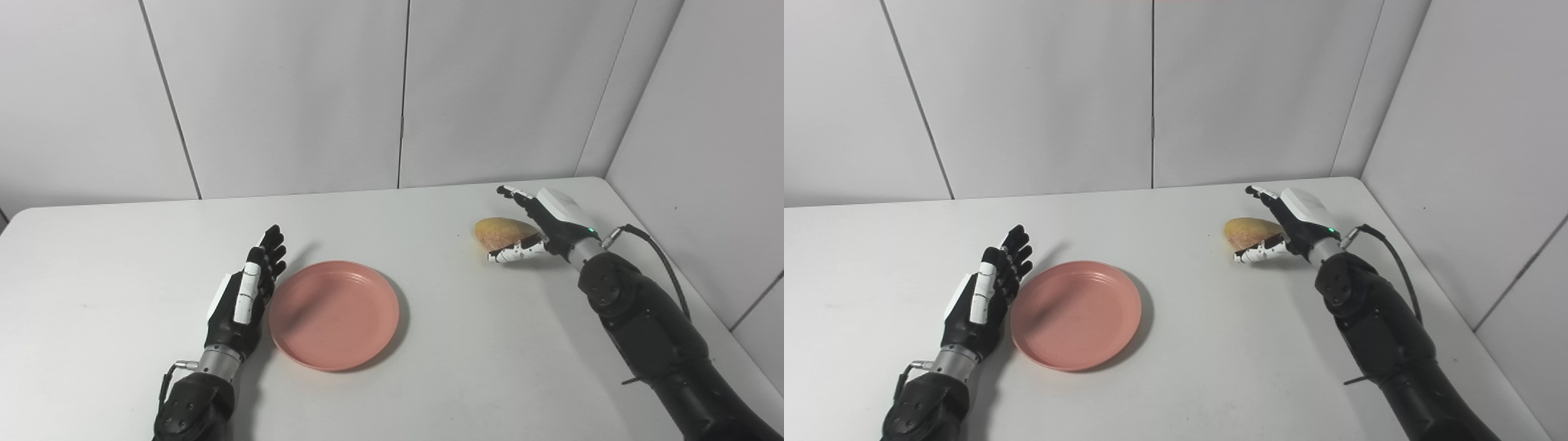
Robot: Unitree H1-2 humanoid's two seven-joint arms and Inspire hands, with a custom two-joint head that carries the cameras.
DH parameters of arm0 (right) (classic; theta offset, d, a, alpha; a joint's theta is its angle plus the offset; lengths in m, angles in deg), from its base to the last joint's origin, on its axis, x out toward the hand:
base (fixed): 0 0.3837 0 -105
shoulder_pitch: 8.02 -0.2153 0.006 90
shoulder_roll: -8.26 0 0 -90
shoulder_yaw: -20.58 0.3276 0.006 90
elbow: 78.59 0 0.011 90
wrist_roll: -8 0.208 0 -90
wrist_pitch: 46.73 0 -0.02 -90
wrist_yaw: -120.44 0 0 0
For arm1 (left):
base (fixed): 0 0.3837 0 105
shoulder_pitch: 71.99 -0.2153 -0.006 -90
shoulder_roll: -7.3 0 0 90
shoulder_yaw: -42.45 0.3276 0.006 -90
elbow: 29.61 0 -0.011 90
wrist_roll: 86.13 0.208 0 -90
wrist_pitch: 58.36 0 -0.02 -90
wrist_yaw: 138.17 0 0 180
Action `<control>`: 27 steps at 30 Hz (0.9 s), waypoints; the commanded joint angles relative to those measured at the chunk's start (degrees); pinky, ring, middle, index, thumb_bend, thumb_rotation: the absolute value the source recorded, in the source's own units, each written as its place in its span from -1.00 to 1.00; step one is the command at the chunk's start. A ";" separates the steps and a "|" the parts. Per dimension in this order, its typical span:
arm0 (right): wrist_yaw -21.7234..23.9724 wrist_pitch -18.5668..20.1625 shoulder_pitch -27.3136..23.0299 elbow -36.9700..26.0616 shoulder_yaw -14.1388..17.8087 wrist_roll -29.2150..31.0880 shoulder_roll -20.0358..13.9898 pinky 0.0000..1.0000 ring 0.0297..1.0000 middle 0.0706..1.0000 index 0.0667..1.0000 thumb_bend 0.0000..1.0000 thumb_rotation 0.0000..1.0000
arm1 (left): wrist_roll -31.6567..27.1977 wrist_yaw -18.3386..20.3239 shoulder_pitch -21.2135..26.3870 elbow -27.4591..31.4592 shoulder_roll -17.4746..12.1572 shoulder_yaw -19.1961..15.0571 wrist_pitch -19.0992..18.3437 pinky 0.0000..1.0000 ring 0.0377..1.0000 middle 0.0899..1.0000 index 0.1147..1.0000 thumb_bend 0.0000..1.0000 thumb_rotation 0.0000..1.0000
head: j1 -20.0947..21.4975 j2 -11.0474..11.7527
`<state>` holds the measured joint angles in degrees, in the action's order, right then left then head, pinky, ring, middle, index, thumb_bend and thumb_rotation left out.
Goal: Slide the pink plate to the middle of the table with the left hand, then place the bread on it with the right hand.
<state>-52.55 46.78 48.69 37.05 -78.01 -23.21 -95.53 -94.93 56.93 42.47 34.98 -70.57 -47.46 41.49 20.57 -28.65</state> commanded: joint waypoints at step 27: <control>-14.01 -11.65 -3.83 8.25 -3.26 -2.97 -1.60 -0.19 -0.07 -0.16 0.00 0.04 -1.00 | -0.47 -0.21 -2.38 0.47 1.05 1.05 -0.47 1.00 1.00 0.99 0.90 0.50 1.00 | -0.24 -0.35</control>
<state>-64.29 37.16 47.32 46.69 -81.87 -25.87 -95.82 -94.95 56.59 41.86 36.01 -70.52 -46.61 40.81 20.39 -28.92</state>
